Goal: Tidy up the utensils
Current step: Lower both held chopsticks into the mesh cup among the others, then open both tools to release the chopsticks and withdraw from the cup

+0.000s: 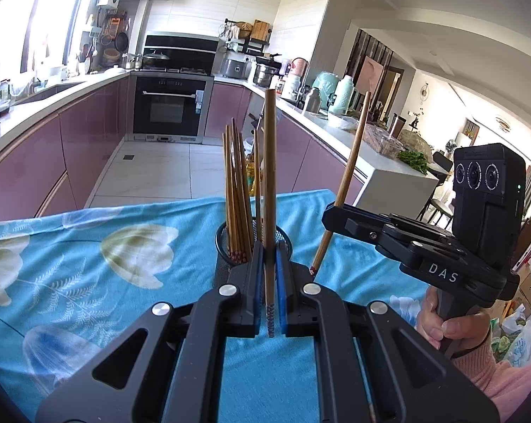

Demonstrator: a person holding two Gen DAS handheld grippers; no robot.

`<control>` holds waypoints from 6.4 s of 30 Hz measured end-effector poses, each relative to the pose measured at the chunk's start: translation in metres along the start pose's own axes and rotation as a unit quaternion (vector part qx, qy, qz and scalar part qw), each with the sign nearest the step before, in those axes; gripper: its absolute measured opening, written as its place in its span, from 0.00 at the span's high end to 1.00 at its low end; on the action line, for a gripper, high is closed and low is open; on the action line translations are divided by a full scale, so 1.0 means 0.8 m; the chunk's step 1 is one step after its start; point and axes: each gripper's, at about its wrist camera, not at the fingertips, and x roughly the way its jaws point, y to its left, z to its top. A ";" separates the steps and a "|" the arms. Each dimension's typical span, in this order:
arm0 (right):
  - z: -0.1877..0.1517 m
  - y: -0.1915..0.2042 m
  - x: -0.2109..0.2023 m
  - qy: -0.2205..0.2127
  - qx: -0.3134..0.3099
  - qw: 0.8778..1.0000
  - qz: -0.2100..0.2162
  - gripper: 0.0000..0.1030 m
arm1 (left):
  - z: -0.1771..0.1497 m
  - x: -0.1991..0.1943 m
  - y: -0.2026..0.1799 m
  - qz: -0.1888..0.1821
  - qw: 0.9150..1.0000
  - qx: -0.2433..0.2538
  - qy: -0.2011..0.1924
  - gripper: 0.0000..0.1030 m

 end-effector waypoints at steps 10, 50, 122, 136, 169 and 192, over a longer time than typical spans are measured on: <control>0.024 -0.006 -0.002 -0.018 -0.010 1.000 -0.004 0.94 | 0.031 -0.010 -0.004 0.003 1.000 0.005 -0.029 0.93; 0.046 -0.041 0.043 -0.005 0.014 0.999 -0.029 0.94 | 0.061 0.031 -0.023 0.036 0.999 0.009 -0.022 0.93; 0.013 -0.064 0.104 0.061 0.039 0.997 -0.035 0.93 | 0.045 0.124 0.018 0.054 0.997 -0.008 0.056 0.92; 0.003 -0.065 0.096 0.060 0.048 0.996 -0.040 0.68 | 0.037 0.126 0.020 0.072 0.996 -0.009 0.051 0.67; -0.073 -0.001 0.009 -0.023 -0.025 0.989 -0.141 0.07 | -0.074 -0.051 0.034 0.262 0.962 0.000 -0.076 0.06; -0.102 0.023 -0.012 -0.052 -0.034 0.986 -0.152 0.07 | -0.097 -0.088 0.016 0.281 0.952 0.006 -0.121 0.06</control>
